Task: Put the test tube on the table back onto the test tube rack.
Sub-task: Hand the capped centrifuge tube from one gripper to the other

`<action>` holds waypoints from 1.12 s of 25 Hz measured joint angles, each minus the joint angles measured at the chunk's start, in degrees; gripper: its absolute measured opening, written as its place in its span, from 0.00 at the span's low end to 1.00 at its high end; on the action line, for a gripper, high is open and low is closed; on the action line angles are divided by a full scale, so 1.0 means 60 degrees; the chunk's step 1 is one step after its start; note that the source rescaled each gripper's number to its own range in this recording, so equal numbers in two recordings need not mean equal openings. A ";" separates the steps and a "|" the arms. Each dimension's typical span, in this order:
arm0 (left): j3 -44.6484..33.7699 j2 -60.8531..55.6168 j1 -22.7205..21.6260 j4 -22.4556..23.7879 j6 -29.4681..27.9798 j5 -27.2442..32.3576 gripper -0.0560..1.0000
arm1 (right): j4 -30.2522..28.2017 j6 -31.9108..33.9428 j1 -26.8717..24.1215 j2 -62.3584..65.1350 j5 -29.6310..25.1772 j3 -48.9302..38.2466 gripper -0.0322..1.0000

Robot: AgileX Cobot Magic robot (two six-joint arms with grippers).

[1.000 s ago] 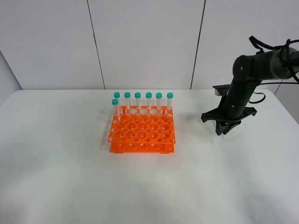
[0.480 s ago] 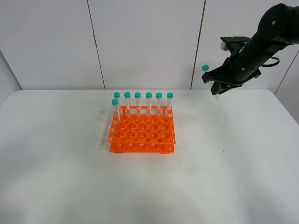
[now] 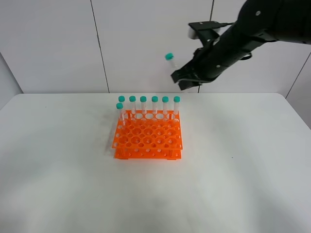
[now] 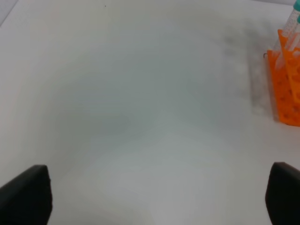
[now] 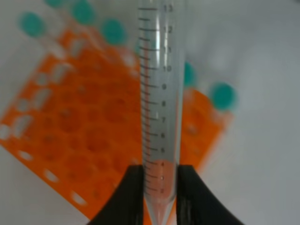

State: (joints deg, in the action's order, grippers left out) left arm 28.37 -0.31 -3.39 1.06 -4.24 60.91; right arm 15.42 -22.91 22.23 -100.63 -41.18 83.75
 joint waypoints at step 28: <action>0.0000 0.0000 0.0000 0.0000 0.0000 0.0000 1.00 | -0.0994 0.1235 0.5276 0.2918 1.1849 -0.7655 0.04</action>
State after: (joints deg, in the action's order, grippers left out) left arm 28.37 -0.31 -3.39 1.06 -4.24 60.91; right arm 9.45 -15.50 53.88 -83.12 29.91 37.83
